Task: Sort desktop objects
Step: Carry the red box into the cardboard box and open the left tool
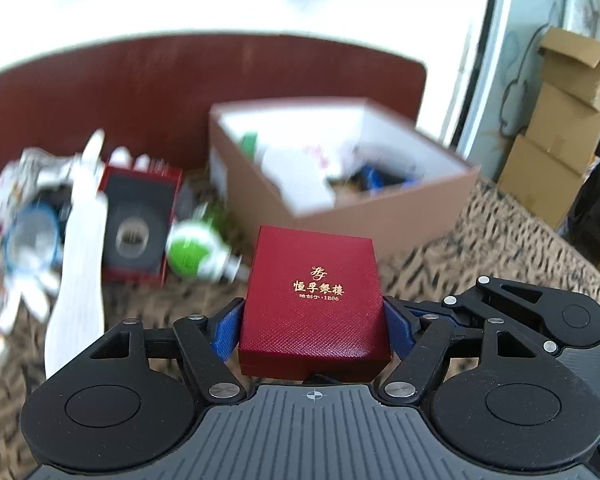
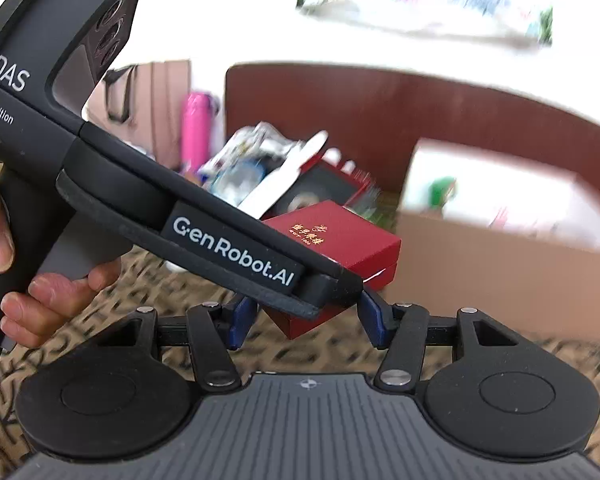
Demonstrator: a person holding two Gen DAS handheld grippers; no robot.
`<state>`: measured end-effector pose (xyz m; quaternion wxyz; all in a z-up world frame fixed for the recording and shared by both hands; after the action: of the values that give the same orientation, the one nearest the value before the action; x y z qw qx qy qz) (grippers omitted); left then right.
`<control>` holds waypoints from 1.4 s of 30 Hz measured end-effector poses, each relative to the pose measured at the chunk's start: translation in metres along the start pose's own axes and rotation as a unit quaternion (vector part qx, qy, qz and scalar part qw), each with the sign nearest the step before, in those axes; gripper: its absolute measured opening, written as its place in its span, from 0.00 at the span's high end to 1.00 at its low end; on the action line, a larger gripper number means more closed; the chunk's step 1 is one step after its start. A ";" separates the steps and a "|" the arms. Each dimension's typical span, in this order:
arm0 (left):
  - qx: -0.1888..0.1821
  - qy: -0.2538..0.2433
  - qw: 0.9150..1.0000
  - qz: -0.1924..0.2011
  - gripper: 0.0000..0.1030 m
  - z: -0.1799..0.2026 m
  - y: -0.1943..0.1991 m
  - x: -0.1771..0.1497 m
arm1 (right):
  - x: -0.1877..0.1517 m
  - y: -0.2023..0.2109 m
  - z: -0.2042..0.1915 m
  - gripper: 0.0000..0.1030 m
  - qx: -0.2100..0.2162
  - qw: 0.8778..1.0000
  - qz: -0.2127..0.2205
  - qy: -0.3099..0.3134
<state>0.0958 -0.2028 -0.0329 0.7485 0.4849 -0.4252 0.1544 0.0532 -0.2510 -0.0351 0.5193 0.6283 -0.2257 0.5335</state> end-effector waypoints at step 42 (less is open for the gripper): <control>-0.095 0.026 0.994 -0.046 0.00 0.039 -0.169 0.102 | 0.008 -0.078 0.178 0.01 -0.168 0.983 -0.038 -0.061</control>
<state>0.2460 -0.3363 -0.0465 0.8085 0.4266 -0.3949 0.0912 0.1992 -0.3803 -0.0412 0.6225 0.5719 -0.3189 0.4285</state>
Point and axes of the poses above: each gripper's, at about its wrist camera, not at the fingertips, and y roughly against the way its jaws point, z to its right, x to its top, the point moved 8 cm from there along -y, roughly the way its jaws point, and after that the axes turned 4 degrees about y, right-handed, at the moved point
